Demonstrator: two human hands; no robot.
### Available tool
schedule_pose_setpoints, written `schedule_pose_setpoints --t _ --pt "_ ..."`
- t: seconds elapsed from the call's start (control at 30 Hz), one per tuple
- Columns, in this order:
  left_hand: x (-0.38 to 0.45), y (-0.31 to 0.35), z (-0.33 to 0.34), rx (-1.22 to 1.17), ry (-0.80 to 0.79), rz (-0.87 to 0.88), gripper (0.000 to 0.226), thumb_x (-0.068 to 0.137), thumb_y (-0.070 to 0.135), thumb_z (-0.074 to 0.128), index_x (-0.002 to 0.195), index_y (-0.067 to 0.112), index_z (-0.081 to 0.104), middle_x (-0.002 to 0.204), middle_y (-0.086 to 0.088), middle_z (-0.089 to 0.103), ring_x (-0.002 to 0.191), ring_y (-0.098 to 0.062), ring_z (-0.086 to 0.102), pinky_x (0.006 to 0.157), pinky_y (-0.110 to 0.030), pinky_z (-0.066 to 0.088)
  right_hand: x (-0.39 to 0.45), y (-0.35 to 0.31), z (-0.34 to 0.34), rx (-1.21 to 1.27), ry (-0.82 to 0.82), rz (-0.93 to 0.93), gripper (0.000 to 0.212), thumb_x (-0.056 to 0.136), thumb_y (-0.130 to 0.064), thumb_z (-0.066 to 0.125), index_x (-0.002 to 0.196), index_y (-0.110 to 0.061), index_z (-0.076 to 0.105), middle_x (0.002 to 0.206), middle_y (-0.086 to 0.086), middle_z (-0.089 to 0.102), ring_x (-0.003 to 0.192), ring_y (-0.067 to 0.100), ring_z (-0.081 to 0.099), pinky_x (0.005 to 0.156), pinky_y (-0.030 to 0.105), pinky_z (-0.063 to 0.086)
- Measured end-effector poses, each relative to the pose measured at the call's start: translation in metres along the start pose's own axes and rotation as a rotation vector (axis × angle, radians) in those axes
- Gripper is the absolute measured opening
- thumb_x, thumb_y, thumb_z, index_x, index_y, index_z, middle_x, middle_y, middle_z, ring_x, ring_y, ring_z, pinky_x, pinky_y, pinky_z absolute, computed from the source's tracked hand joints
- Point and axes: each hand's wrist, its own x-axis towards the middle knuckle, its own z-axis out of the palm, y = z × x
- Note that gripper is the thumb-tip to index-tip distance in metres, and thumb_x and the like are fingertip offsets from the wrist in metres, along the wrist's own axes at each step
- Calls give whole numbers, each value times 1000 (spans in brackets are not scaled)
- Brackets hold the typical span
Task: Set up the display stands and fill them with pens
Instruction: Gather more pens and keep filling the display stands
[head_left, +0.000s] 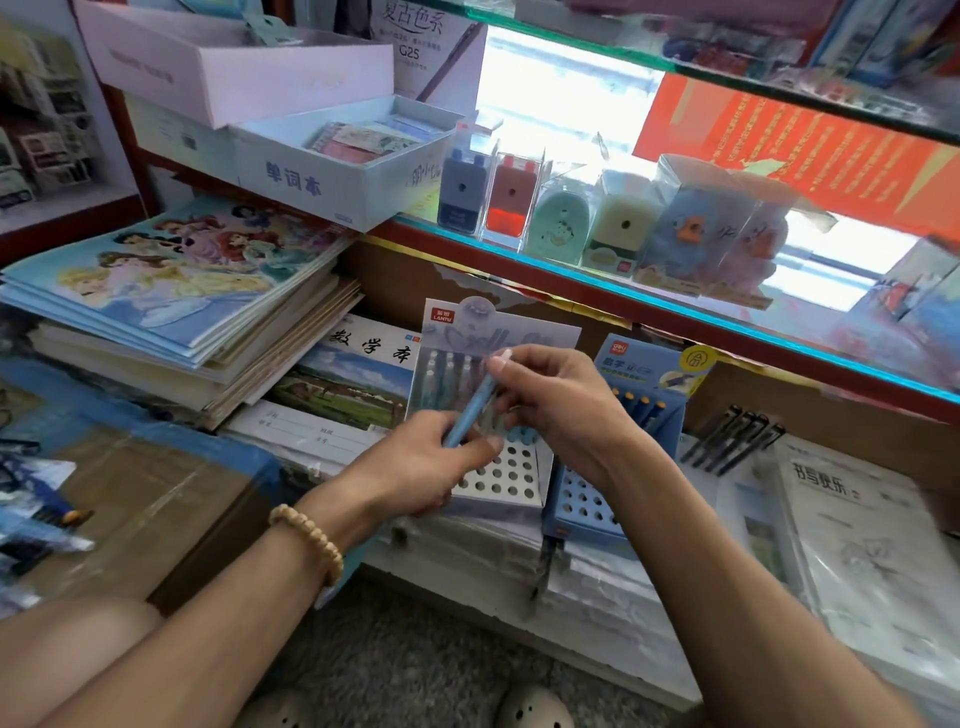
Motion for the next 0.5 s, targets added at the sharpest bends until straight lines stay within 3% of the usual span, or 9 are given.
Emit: schedule_pose_setpoints --t 0.1,0.2,0.27,0.4,0.5 --pt "0 -2 0 -88 81 27 32 99 46 48 98 17 63 66 5 50 51 -6 43 43 -18 33 2 -1 -13 83 147 35 10 93 -15 66 91 -7 68 81 9 70 70 17 67 66 25 57" --pt "0 -3 -1 -149 117 47 30 104 34 43 100 16 67 66 4 52 51 -6 44 42 -18 33 1 -5 -22 186 207 22 6 91 -12 68 92 -6 68 80 10 72 70 17 70 63 23 58" --pt "0 -3 -2 -129 125 57 28 104 31 44 99 17 68 65 5 52 51 -5 44 44 -18 34 0 -7 -24 218 220 -16 14 88 -11 71 100 -5 66 79 9 74 70 19 71 63 23 59" --pt "3 -5 0 -126 163 31 26 101 32 50 95 15 69 63 3 53 48 -5 44 44 -20 34 -4 -8 -31 112 275 -84 18 86 -11 73 101 -4 67 85 11 76 77 24 74 67 26 61" --pt "6 -8 1 -135 203 -54 26 101 26 48 96 10 68 63 2 50 48 -7 43 43 -20 34 -8 -6 -45 -64 428 -171 13 86 -15 74 97 -9 67 89 11 75 77 21 74 64 22 59"
